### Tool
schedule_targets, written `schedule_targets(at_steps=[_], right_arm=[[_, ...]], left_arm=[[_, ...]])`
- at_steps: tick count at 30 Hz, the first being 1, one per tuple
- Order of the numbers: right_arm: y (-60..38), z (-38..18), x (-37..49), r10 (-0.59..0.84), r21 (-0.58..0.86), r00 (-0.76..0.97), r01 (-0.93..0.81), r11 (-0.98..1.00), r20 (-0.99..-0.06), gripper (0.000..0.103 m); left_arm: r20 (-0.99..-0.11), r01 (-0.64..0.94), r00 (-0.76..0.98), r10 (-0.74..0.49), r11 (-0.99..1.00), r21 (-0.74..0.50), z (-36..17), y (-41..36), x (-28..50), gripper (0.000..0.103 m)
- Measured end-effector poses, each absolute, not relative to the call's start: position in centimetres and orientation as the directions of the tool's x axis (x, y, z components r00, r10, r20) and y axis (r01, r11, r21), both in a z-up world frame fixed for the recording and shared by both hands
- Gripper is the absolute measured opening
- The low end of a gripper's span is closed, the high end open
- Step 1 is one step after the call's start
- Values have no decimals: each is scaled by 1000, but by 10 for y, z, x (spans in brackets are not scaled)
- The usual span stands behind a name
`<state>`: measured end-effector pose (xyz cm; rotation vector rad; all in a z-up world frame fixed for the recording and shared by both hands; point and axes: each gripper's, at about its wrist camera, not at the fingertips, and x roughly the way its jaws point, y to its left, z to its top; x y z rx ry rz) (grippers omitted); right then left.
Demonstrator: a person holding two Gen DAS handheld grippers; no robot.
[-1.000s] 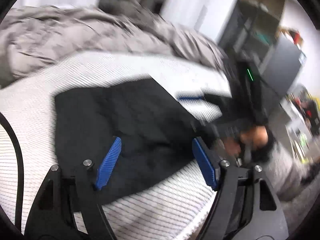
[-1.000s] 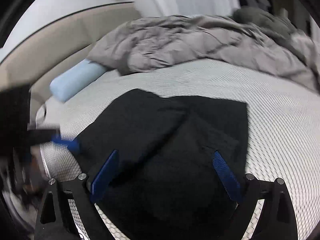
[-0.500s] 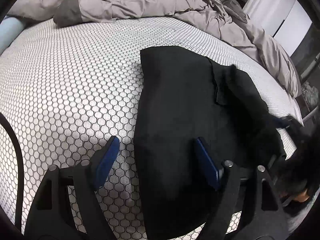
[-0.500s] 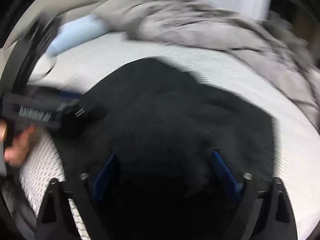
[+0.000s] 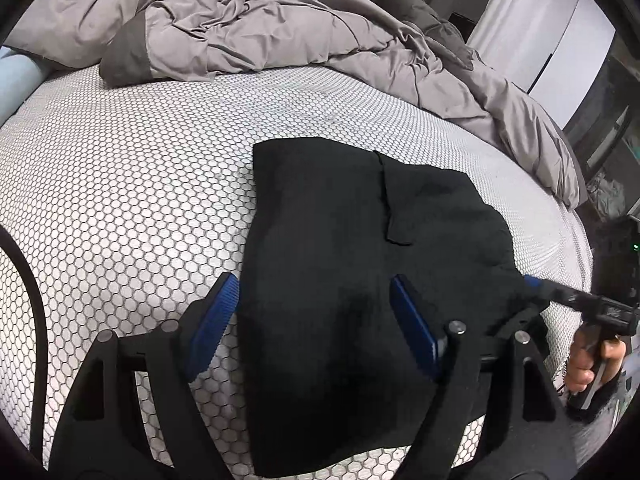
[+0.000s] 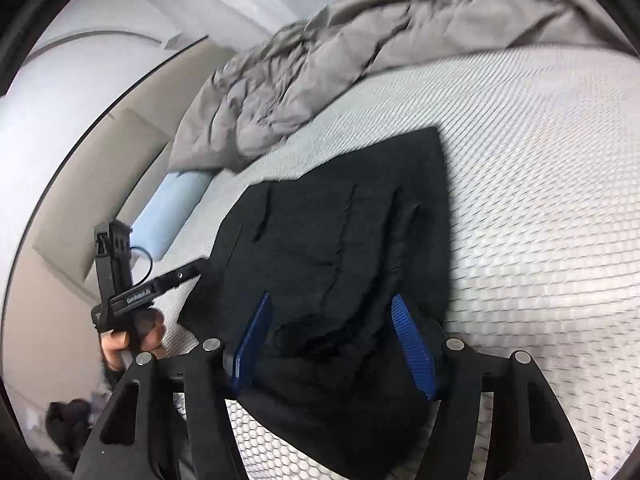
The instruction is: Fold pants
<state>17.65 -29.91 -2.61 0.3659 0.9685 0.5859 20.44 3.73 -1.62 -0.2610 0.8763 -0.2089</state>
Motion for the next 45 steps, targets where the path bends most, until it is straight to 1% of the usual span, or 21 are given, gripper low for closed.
schedule_targets(at_steps=[5, 7, 8, 9, 10, 11, 12, 14, 16, 18, 20, 22, 25, 30, 32, 34, 36, 37, 42, 44, 45], right_arm=[[-278, -46, 188, 549, 466, 407, -291, 836, -730, 62], [-272, -45, 189, 488, 382, 426, -314, 869, -762, 46], [-271, -44, 187, 476, 361, 431, -324, 874, -766, 44], [-271, -42, 186, 477, 355, 440, -333, 873, -761, 38], [-269, -40, 187, 482, 350, 450, -347, 870, -752, 28], [-270, -32, 181, 482, 329, 465, -373, 867, -743, 23], [-271, -27, 177, 486, 318, 476, -392, 863, -733, 21], [-275, -21, 173, 486, 311, 483, -400, 862, -728, 21], [-282, -27, 178, 453, 306, 477, -355, 883, -754, 26], [-294, -42, 191, 500, 413, 412, -286, 864, -762, 34], [-308, -54, 202, 614, 567, 351, -237, 789, -707, 39], [-314, -59, 210, 677, 647, 321, -212, 732, -662, 51], [-314, -62, 221, 702, 677, 301, -200, 709, -646, 53], [-298, -63, 236, 656, 620, 332, -222, 753, -678, 52], [-293, -60, 236, 632, 591, 355, -229, 773, -689, 49], [-289, -53, 234, 619, 565, 386, -256, 785, -684, 25], [-292, -42, 229, 624, 575, 412, -253, 778, -664, 15], [-293, -35, 226, 632, 588, 425, -248, 770, -649, 12], [-298, 19, 184, 709, 646, 464, -319, 693, -532, 11], [-302, 20, 170, 720, 669, 459, -305, 678, -520, 11], [-304, 16, 168, 711, 661, 456, -299, 689, -535, 12]], left_arm=[[-747, 75, 616, -252, 962, -263, -20, 30, 206, 76], [-752, 71, 610, -251, 962, -264, -23, 32, 206, 76], [-752, 69, 608, -254, 961, -269, -25, 33, 206, 76], [-754, 65, 605, -256, 960, -273, -25, 34, 206, 76], [-755, 63, 603, -257, 959, -275, -25, 35, 206, 76], [-755, 63, 602, -260, 958, -280, -24, 36, 206, 76], [-754, 63, 602, -262, 957, -282, -25, 37, 207, 76], [-757, 66, 600, -259, 959, -276, -26, 36, 207, 76], [-761, 68, 597, -255, 961, -268, -27, 35, 207, 76], [-763, 69, 595, -251, 962, -263, -28, 34, 207, 76], [-764, 65, 595, -249, 963, -263, -28, 34, 207, 76], [-767, 60, 592, -247, 963, -264, -29, 34, 208, 76], [-769, 62, 590, -246, 963, -261, -29, 34, 208, 76], [-772, 62, 587, -245, 964, -259, -30, 34, 207, 76], [-771, 62, 586, -249, 962, -264, -29, 35, 207, 76], [-769, 62, 587, -254, 961, -270, -27, 36, 206, 76], [-760, 65, 596, -260, 958, -278, -24, 38, 204, 76], [-755, 63, 601, -260, 958, -280, -21, 40, 202, 76], [-729, 69, 625, -280, 950, -306, -11, 48, 195, 76], [-730, 67, 626, -276, 951, -302, -10, 49, 195, 76], [-733, 63, 622, -275, 951, -302, -11, 50, 196, 76]])
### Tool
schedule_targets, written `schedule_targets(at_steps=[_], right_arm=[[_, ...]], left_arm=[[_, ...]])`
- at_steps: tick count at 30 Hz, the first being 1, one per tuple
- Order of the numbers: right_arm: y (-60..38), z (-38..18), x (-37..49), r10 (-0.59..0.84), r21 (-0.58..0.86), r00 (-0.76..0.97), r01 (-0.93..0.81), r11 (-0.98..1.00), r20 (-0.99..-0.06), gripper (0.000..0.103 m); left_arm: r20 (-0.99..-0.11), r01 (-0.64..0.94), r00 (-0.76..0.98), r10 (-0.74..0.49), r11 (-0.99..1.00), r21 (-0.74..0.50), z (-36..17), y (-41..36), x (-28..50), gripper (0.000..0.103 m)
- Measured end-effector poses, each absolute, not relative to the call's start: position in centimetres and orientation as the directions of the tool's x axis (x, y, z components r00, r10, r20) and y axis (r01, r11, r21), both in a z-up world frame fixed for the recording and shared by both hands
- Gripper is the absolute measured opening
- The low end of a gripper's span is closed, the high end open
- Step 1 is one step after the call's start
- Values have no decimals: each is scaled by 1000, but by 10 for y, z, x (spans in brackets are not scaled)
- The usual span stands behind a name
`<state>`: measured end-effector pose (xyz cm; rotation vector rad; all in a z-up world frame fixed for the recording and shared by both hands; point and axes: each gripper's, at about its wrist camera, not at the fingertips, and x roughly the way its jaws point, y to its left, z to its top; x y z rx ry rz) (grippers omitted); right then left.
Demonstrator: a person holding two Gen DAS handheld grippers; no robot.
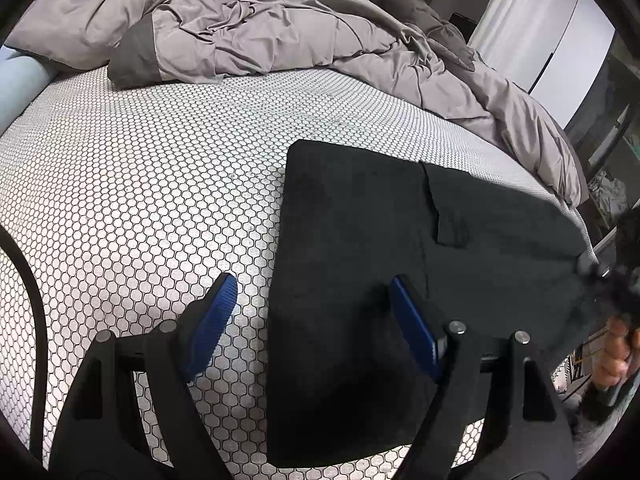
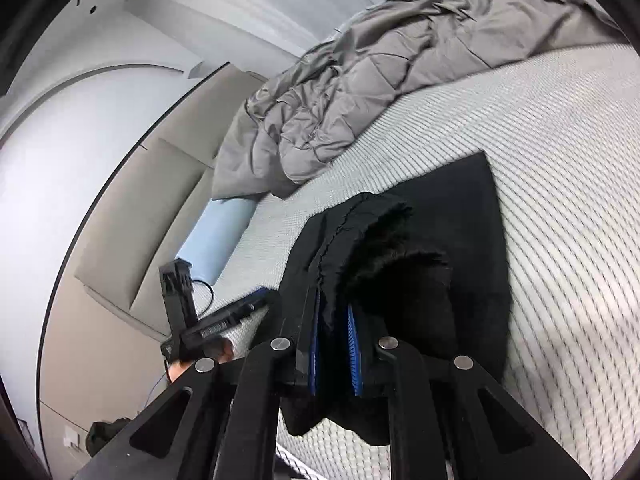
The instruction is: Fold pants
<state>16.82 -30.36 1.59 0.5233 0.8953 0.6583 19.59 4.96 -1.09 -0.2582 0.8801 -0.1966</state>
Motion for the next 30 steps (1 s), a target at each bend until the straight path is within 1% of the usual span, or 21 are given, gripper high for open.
schedule_targets(at_steps=[3, 4, 5, 6, 8, 10, 11, 13, 15, 16, 17, 18, 19, 20, 22, 23, 24, 25, 26, 28, 30], right_arm=[[-311, -22, 181, 622, 605, 438, -198, 771, -649, 13], [-312, -39, 190, 594, 576, 400, -181, 797, -697, 20], [-312, -59, 198, 606, 589, 328, -162, 792, -724, 21], [-317, -65, 200, 639, 631, 303, -139, 764, -707, 21], [-330, -60, 200, 695, 702, 298, -104, 705, -654, 29], [-342, -42, 195, 658, 672, 384, -118, 731, -648, 48], [-345, -36, 193, 619, 636, 428, -125, 762, -658, 51], [-344, -34, 195, 583, 594, 448, -132, 793, -678, 51], [-334, -51, 204, 615, 623, 389, -125, 773, -686, 50], [-330, -55, 205, 606, 613, 382, -120, 781, -698, 45], [-322, -57, 213, 566, 566, 399, -131, 814, -722, 42], [-319, -56, 215, 550, 548, 420, -139, 825, -722, 35], [-318, -55, 221, 546, 550, 444, -133, 825, -711, 31], [-318, -52, 226, 532, 540, 470, -131, 831, -705, 30], [-316, -45, 238, 453, 462, 531, -125, 878, -716, 29], [-310, -43, 247, 375, 375, 561, -121, 919, -738, 29], [-307, -43, 253, 335, 329, 569, -117, 937, -751, 32], [-306, -42, 257, 308, 301, 568, -109, 947, -764, 35], [-309, -41, 255, 317, 317, 564, -102, 943, -763, 36], [-314, -33, 246, 316, 323, 573, -94, 942, -756, 37], [-320, -20, 228, 270, 251, 616, -119, 961, -740, 37]], left_arm=[[-751, 56, 603, -269, 953, -296, -17, 47, 201, 76], [-757, 55, 598, -264, 956, -290, -19, 46, 203, 76], [-763, 52, 593, -257, 958, -282, -22, 43, 204, 76], [-769, 51, 586, -255, 959, -278, -25, 41, 206, 76], [-770, 58, 578, -269, 955, -290, -29, 40, 209, 76], [-768, 62, 575, -283, 951, -304, -32, 39, 210, 76], [-769, 66, 567, -295, 947, -314, -34, 38, 211, 72], [-769, 85, 551, -325, 938, -336, -37, 36, 211, 64], [-768, 110, 553, -323, 942, -317, -35, 32, 208, 57], [-764, 122, 560, -321, 944, -307, -32, 30, 206, 51], [-752, 139, 575, -322, 944, -298, -29, 27, 204, 48], [-742, 151, 586, -325, 944, -294, -26, 24, 202, 47], [-735, 157, 594, -329, 942, -295, -25, 22, 202, 47], [-726, 160, 599, -339, 938, -306, -25, 18, 205, 47], [-727, 148, 596, -342, 936, -319, -27, 11, 213, 47], [-738, 140, 589, -329, 941, -307, -29, 7, 217, 47], [-745, 134, 587, -316, 946, -295, -29, 5, 219, 47], [-750, 125, 589, -302, 951, -284, -28, 4, 218, 47], [-747, 119, 597, -293, 953, -279, -25, 5, 216, 47], [-711, 104, 655, -256, 962, -251, -11, 8, 203, 47], [-644, 132, 727, -238, 969, -209, 5, 5, 186, 47]])
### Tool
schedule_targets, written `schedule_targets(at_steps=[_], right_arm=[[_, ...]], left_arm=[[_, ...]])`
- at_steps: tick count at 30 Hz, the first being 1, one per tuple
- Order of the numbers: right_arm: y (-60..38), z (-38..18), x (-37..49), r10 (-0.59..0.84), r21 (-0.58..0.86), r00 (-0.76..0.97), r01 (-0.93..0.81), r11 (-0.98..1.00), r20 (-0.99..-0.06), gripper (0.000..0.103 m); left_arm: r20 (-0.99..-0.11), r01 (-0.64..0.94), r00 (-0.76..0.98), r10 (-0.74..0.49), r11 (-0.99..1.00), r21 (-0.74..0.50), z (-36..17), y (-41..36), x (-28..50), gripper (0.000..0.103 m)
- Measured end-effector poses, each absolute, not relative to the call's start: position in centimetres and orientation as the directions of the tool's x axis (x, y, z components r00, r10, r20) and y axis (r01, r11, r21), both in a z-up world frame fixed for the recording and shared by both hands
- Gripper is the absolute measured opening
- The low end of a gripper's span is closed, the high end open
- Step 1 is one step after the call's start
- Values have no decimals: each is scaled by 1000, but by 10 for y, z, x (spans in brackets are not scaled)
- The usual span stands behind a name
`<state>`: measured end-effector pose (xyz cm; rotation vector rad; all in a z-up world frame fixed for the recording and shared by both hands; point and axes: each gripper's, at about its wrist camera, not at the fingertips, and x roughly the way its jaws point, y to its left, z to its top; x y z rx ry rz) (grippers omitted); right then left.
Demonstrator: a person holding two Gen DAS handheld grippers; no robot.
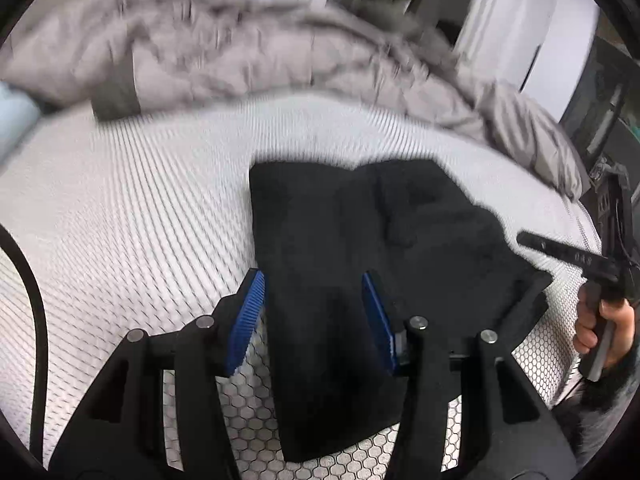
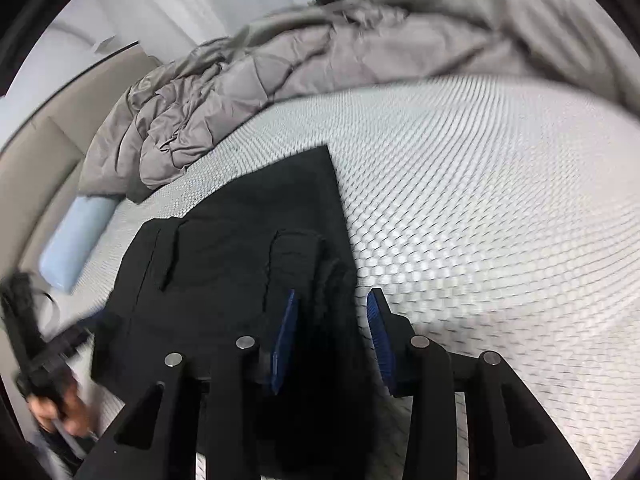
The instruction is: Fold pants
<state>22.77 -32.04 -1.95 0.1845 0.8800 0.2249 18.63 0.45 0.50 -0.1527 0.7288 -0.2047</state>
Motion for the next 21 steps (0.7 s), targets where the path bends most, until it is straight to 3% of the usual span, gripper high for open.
schedule_targets(at_steps=[3, 6, 12, 15, 21], right_arm=[[-312, -3, 203, 251, 180, 652, -175, 968, -715, 37], [-279, 4, 188, 329, 164, 626, -307, 937, -707, 37], [-218, -32, 194, 341, 77, 510, -469, 880, -790, 37], [-223, -49, 184, 281, -16, 505, -505, 863, -816, 35], [-247, -30, 158, 300, -3, 507, -512, 859, -808, 35]], left_arm=[[-616, 199, 738, -273, 962, -188, 10, -13, 180, 56], [-667, 286, 677, -310, 946, -149, -5, -48, 188, 57], [-742, 404, 624, -243, 914, 41, -36, -103, 189, 60], [-758, 436, 599, -259, 899, 37, -39, -99, 182, 60], [-760, 419, 580, -295, 907, -32, -29, -76, 173, 62]])
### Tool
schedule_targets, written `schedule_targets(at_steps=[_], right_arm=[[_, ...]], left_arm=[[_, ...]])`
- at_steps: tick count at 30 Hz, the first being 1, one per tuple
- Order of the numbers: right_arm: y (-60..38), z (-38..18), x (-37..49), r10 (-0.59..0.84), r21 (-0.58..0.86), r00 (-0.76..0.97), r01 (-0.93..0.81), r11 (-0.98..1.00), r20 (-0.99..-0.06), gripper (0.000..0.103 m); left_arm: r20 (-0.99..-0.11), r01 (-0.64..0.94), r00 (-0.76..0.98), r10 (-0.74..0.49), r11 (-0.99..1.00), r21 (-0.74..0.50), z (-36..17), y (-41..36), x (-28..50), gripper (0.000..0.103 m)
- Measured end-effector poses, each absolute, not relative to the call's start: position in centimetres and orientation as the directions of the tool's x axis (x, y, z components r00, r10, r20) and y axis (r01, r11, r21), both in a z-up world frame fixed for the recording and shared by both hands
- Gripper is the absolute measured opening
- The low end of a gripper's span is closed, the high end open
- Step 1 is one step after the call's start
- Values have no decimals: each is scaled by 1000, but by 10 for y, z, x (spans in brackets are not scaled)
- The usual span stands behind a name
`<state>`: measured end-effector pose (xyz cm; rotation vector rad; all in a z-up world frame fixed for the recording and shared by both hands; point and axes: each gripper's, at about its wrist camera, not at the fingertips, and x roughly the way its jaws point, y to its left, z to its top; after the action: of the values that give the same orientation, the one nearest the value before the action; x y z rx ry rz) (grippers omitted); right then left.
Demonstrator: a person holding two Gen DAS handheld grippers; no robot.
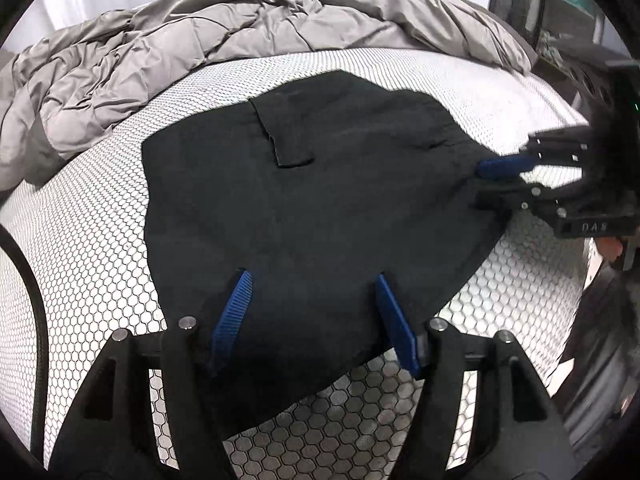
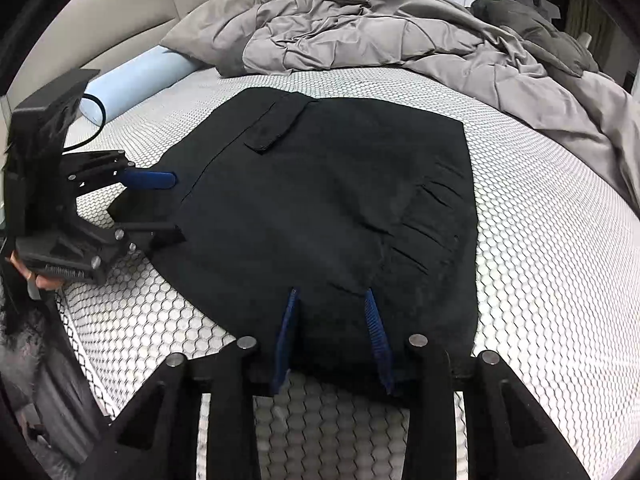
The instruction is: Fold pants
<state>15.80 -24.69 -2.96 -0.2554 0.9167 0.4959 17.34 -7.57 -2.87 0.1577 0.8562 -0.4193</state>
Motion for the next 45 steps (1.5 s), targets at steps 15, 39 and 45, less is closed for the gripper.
schedule_targets(at_steps=[15, 39, 45], right_arm=[[-204, -38, 204, 170, -147, 564, -473, 869, -808, 35], [-227, -20, 175, 218, -133, 589, -494, 859, -779, 38], [-195, -8, 200, 316, 9, 579, -470, 883, -752, 40]], left_arm=[[-784, 420, 554, -279, 907, -26, -35, -62, 178, 59], [-752, 474, 521, -404, 869, -139, -6, -47, 163, 57], [-750, 382, 542, -380, 906, -183, -6, -46, 203, 55]])
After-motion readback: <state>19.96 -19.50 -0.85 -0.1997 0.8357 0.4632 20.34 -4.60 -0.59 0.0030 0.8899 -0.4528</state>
